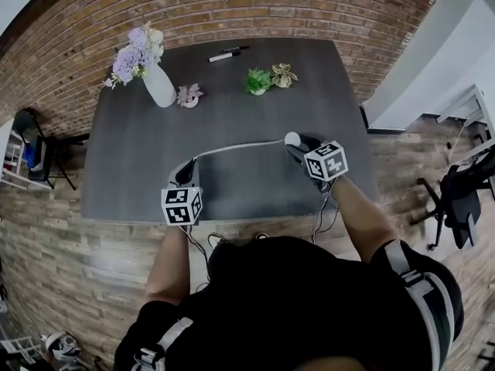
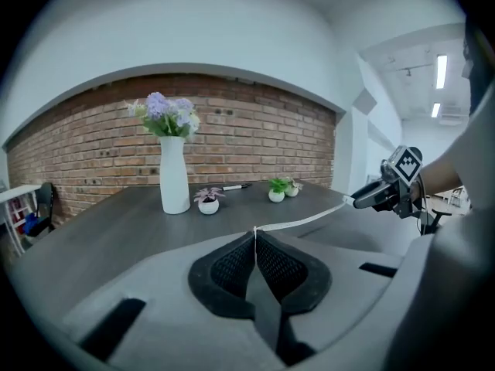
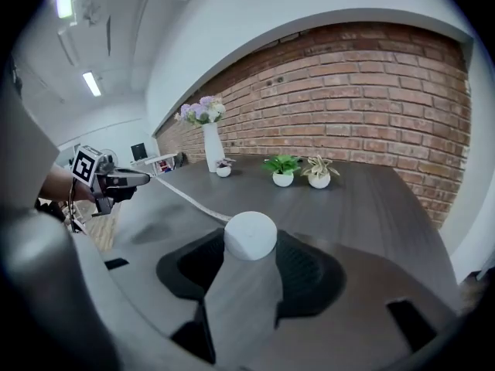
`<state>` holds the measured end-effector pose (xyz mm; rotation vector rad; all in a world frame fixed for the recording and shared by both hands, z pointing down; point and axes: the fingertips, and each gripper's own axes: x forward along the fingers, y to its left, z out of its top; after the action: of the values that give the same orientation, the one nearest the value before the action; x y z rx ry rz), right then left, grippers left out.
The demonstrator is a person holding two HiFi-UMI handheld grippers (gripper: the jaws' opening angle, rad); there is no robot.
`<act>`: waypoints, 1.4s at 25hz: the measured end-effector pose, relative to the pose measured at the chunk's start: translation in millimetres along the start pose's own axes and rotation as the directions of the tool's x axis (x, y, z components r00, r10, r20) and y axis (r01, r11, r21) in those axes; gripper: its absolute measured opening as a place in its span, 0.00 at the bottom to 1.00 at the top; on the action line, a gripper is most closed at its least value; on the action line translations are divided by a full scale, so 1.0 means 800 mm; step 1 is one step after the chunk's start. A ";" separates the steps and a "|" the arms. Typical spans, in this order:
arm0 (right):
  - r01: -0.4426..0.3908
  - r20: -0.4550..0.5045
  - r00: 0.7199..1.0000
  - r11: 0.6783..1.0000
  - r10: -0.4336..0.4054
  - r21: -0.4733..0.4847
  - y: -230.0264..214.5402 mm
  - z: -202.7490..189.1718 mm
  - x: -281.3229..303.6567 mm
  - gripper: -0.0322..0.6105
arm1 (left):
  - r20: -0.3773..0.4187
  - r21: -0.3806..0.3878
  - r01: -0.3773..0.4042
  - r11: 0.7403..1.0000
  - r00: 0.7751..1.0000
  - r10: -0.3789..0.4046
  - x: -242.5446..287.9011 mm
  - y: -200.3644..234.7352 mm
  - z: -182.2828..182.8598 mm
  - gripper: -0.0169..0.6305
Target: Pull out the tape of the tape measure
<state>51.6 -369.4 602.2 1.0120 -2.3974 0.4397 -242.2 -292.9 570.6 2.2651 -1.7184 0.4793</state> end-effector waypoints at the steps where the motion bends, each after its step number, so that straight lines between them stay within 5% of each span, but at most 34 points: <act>1: 0.002 -0.010 1.000 1.000 -0.002 0.013 0.000 -0.007 0.004 0.37 | -0.008 -0.008 -0.001 1.000 1.000 0.001 0.001 0.002 -0.006 0.05; 9: 0.035 -0.008 0.999 0.996 -0.035 0.082 -0.010 -0.015 0.017 0.39 | -0.031 -0.025 -0.058 0.998 0.998 0.057 0.008 0.027 -0.016 0.06; 12: 0.025 0.004 1.000 0.993 -0.026 0.113 -0.017 -0.015 0.011 0.55 | -0.016 -0.048 -0.102 0.994 0.995 0.101 -0.002 0.045 -0.013 0.13; 15: 0.038 0.018 0.999 0.990 -0.041 0.134 -0.027 -0.016 -0.001 0.56 | 0.007 -0.054 -0.142 0.988 0.990 0.143 -0.013 0.059 -0.005 0.14; 16: 0.053 0.032 0.998 0.989 -0.058 0.139 -0.032 -0.014 -0.006 0.51 | 0.015 -0.049 -0.155 0.987 0.988 0.156 -0.017 0.061 -0.001 0.14; 20: 0.111 0.110 0.985 0.979 -0.131 0.171 -0.047 0.003 -0.034 0.05 | 0.050 -0.021 -0.197 0.980 0.979 0.198 -0.029 0.062 0.017 0.06; 27: 0.129 0.254 0.954 0.982 -0.161 0.140 -0.048 0.037 -0.076 0.05 | 0.160 -0.031 -0.192 0.981 0.968 0.194 -0.048 0.042 0.058 0.04; 35: 0.174 0.308 0.926 0.971 -0.219 0.166 -0.049 0.043 -0.115 0.04 | 0.143 -0.017 -0.158 0.987 0.977 0.159 -0.053 0.014 0.055 0.04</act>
<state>125.0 -359.3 526.7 1.4735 -2.5397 0.3917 -259.0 -275.8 513.0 2.2175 -1.9795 0.3487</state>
